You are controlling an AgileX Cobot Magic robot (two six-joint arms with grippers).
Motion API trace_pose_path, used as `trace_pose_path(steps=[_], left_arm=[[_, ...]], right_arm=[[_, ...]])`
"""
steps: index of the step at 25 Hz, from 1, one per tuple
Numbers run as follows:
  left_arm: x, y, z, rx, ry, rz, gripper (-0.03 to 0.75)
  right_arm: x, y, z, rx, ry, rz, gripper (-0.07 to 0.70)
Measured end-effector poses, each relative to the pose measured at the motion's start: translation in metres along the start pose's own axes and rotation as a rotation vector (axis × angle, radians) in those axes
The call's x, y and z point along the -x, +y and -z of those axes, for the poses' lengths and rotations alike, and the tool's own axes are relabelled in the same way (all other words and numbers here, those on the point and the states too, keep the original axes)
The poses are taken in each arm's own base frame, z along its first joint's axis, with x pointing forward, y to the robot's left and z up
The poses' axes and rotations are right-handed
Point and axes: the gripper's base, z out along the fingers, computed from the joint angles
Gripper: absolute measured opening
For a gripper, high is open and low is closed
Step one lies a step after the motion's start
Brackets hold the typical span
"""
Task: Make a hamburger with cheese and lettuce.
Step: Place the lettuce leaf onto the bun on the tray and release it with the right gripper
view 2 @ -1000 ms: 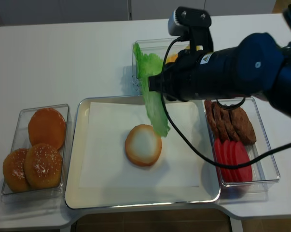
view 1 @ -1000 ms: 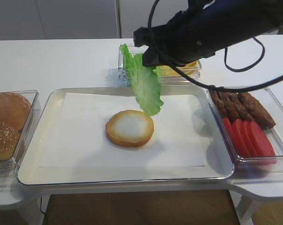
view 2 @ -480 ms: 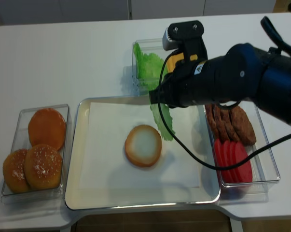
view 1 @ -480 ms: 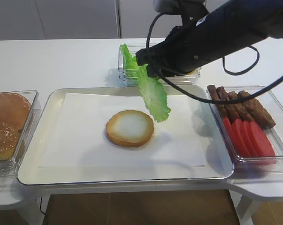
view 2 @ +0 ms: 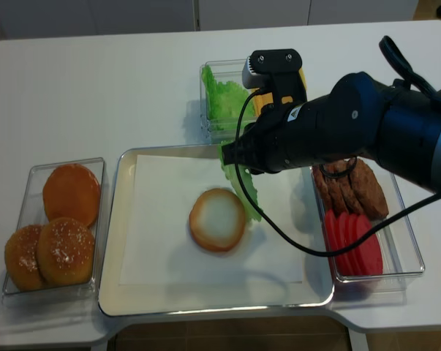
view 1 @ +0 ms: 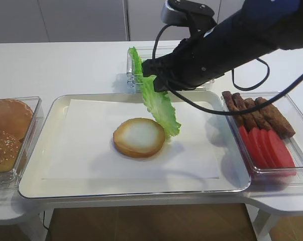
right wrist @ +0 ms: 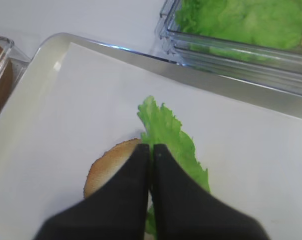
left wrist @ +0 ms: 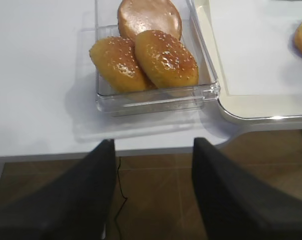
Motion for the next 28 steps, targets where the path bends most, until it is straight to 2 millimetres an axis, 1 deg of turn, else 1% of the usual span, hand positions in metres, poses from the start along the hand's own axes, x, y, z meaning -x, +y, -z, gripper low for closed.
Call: trace_pose_path(steps=[6, 12, 22, 28], left_arm=[[0.000, 0.000, 0.000, 0.000, 0.000, 0.000, 0.369], [0.000, 0.000, 0.000, 0.000, 0.000, 0.000, 0.369], [0.000, 0.000, 0.000, 0.000, 0.000, 0.000, 0.369], [0.000, 0.000, 0.000, 0.000, 0.000, 0.000, 0.369]], right_arm=[[-0.002, 0.004, -0.001, 0.048, 0.018, -0.094, 0.003], [-0.008, 0.004, -0.013, 0.079, 0.071, -0.171, 0.003], [-0.014, 0.011, -0.024, 0.191, 0.125, -0.290, 0.003], [-0.016, 0.012, -0.027, 0.215, 0.139, -0.284, 0.003]])
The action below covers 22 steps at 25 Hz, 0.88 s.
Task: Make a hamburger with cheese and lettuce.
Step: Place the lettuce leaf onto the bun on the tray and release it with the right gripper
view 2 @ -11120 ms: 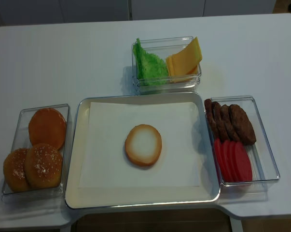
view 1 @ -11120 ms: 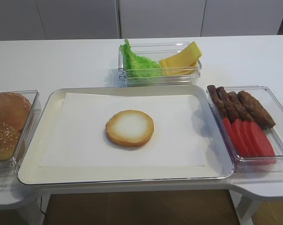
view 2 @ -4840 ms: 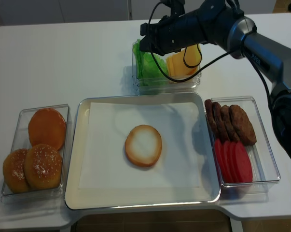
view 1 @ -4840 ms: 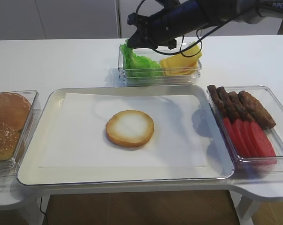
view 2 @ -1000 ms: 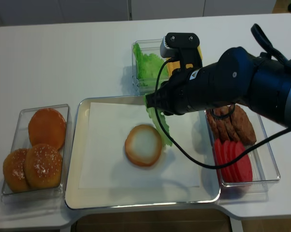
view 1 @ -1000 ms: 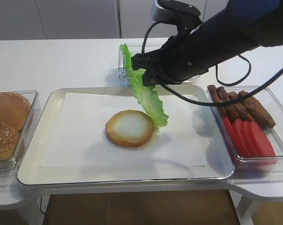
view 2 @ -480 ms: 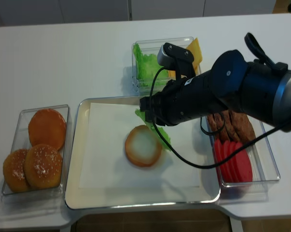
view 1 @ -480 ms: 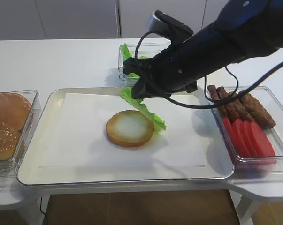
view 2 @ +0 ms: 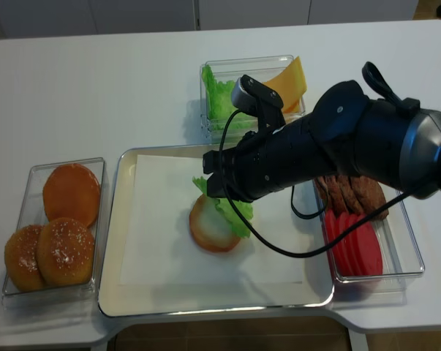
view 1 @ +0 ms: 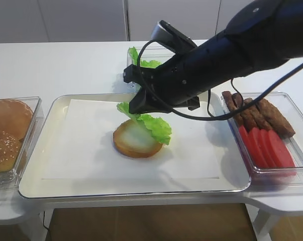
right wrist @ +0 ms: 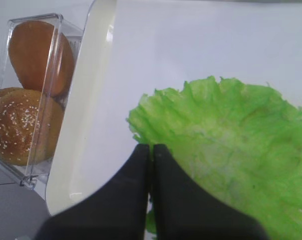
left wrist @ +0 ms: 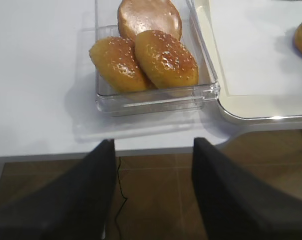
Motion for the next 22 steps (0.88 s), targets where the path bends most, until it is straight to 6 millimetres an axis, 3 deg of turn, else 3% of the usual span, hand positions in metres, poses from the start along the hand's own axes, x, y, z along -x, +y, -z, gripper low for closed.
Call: trace_pose_path(steps=[12, 22], left_arm=[[0.000, 0.000, 0.000, 0.000, 0.000, 0.000, 0.369], [0.000, 0.000, 0.000, 0.000, 0.000, 0.000, 0.369]], right_arm=[[0.003, -0.001, 0.000, -0.007, -0.038, -0.008, 0.003], [-0.001, -0.010, -0.017, 0.007, 0.011, -0.048, 0.003]])
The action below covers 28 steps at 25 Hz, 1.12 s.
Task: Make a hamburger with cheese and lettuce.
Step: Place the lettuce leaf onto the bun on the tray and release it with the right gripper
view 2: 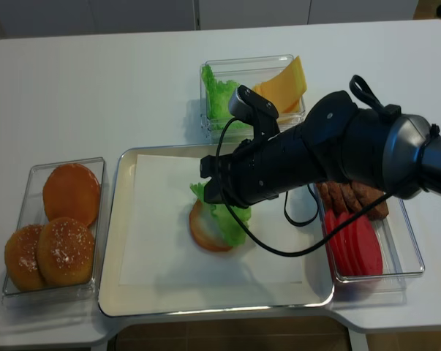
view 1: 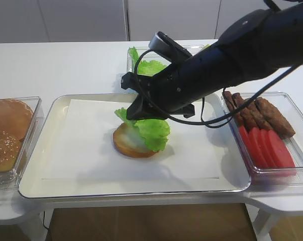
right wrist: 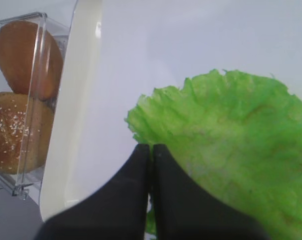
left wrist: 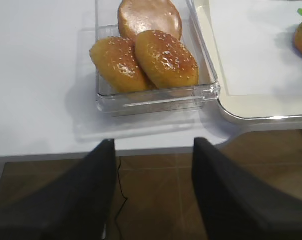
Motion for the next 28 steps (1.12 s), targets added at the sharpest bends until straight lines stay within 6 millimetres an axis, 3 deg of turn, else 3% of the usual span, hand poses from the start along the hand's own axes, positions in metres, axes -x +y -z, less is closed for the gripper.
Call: trace_pose_path(steps=[8, 15, 20, 24, 28], left_arm=[[0.000, 0.000, 0.000, 0.000, 0.000, 0.000, 0.369], [0.000, 0.000, 0.000, 0.000, 0.000, 0.000, 0.369], [0.000, 0.000, 0.000, 0.000, 0.000, 0.000, 0.369], [0.000, 0.000, 0.000, 0.000, 0.000, 0.000, 0.369], [0.000, 0.000, 0.000, 0.000, 0.000, 0.000, 0.369]], right_arm=[[0.000, 0.000, -0.001, 0.009, 0.004, -0.005, 0.022], [-0.001, 0.000, -0.002, 0.010, 0.007, -0.005, 0.247], [-0.001, 0.000, -0.002, 0.007, 0.009, 0.001, 0.311], [-0.001, 0.004, 0.010, -0.024, 0.008, 0.064, 0.319], [-0.002, 0.009, 0.034, -0.134, 0.013, 0.115, 0.321]])
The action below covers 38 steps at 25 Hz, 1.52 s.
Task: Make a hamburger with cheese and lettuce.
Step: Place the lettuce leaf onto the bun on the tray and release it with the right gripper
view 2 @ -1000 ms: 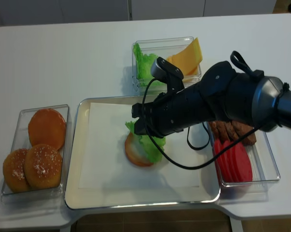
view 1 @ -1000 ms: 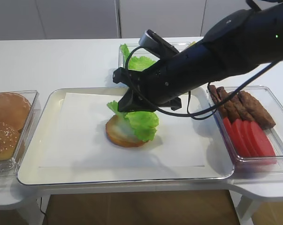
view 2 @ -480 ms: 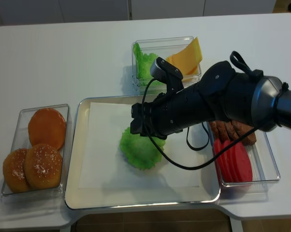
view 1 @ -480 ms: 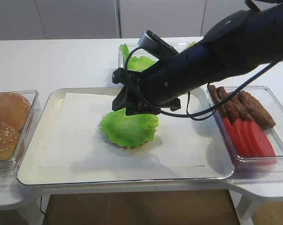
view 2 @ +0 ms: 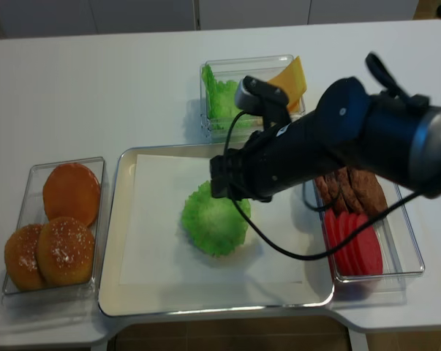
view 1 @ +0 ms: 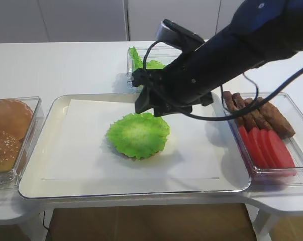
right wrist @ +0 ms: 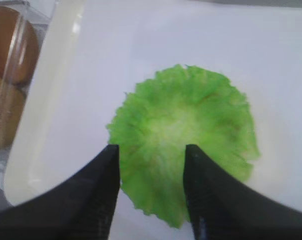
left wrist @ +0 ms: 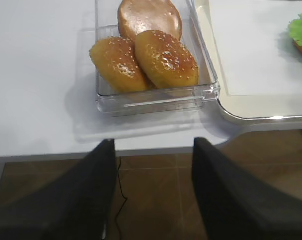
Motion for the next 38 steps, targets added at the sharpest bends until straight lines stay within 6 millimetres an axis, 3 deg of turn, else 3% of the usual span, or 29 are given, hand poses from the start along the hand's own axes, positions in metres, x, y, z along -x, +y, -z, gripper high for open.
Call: trace_pose_path(steps=[7, 16, 21, 29, 38], left_arm=[[0.000, 0.000, 0.000, 0.000, 0.000, 0.000, 0.369], [0.000, 0.000, 0.000, 0.000, 0.000, 0.000, 0.369], [0.000, 0.000, 0.000, 0.000, 0.000, 0.000, 0.369], [0.000, 0.000, 0.000, 0.000, 0.000, 0.000, 0.369], [0.000, 0.000, 0.000, 0.000, 0.000, 0.000, 0.369]], right_arm=[[0.009, -0.005, 0.054, -0.189, 0.103, 0.081, 0.321], [0.025, -0.058, 0.132, -0.346, 0.000, -0.042, 0.321], [0.016, -0.067, 0.169, -0.519, -0.036, -0.051, 0.321], [-0.027, -0.056, 0.199, -0.574, -0.028, -0.055, 0.321], [-0.104, -0.036, 0.239, -0.563, -0.121, -0.050, 0.321]])
